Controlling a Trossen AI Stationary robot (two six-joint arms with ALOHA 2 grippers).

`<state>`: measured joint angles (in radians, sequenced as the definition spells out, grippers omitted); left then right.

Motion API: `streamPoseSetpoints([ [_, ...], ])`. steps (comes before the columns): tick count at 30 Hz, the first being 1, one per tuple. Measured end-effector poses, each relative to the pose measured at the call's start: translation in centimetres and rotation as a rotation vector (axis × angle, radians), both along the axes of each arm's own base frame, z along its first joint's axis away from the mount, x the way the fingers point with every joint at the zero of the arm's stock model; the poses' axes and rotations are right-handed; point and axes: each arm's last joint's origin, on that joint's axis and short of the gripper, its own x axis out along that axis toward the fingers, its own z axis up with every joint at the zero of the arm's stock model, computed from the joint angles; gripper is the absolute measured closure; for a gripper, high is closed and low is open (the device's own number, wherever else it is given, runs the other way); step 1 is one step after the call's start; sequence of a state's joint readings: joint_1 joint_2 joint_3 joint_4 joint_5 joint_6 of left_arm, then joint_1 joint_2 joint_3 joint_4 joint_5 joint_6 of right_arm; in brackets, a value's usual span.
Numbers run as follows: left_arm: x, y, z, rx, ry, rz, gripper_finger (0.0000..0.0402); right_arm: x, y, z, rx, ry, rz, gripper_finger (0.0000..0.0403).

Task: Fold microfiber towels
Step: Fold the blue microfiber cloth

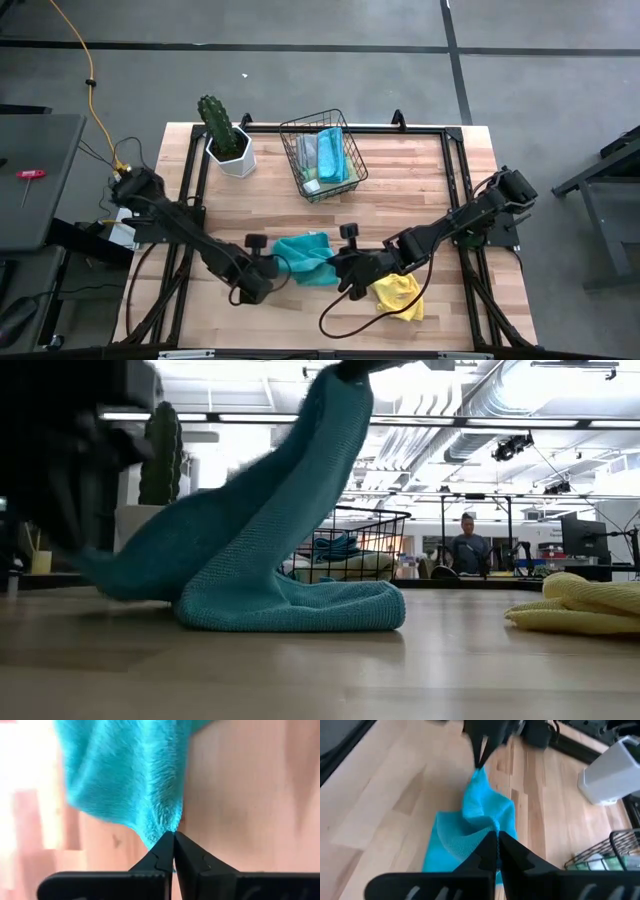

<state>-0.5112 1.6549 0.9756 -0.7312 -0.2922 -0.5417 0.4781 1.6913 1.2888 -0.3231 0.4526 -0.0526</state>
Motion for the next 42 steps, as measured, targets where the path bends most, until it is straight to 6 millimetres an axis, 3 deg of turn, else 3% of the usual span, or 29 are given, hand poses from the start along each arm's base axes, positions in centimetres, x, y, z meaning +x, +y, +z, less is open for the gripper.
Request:
streamPoseSetpoints([
  [3,-1.0,0.4,2.8,0.013,-0.062,0.007,0.04,-0.3,-0.1,-0.3,0.002,0.04,-0.019,0.0403],
  [10,-4.1,1.3,11.9,0.096,-0.352,0.019,0.0401,-1.6,-1.1,-1.1,-0.049,0.148,-0.179,0.0403],
  [13,-5.5,2.0,15.2,0.121,-0.46,0.026,0.0401,-2.2,-1.7,-0.2,-0.114,0.099,-0.258,0.0403],
  [18,-6.8,3.6,18.7,0.204,-0.564,0.072,0.0401,-3.3,-3.4,3.1,-0.236,-0.03,-0.348,0.0403],
  [25,-7.4,5.7,21.2,0.303,-0.563,0.158,0.0402,-5.8,-5.3,9.5,-0.227,-0.155,-0.382,0.0403],
  [30,-7.6,7.2,22.3,0.386,-0.567,0.232,0.0402,-6.8,-6.3,11.9,-0.205,-0.145,-0.38,0.0403],
  [34,-7.9,8.1,22.2,0.455,-0.516,0.254,0.0401,-7.1,-7.0,12.0,-0.179,-0.094,-0.388,0.0403],
  [42,-8.1,8.8,21.7,0.477,-0.436,0.279,0.0401,-6.6,-7.8,10.0,-0.113,-0.025,-0.383,0.0403],
])
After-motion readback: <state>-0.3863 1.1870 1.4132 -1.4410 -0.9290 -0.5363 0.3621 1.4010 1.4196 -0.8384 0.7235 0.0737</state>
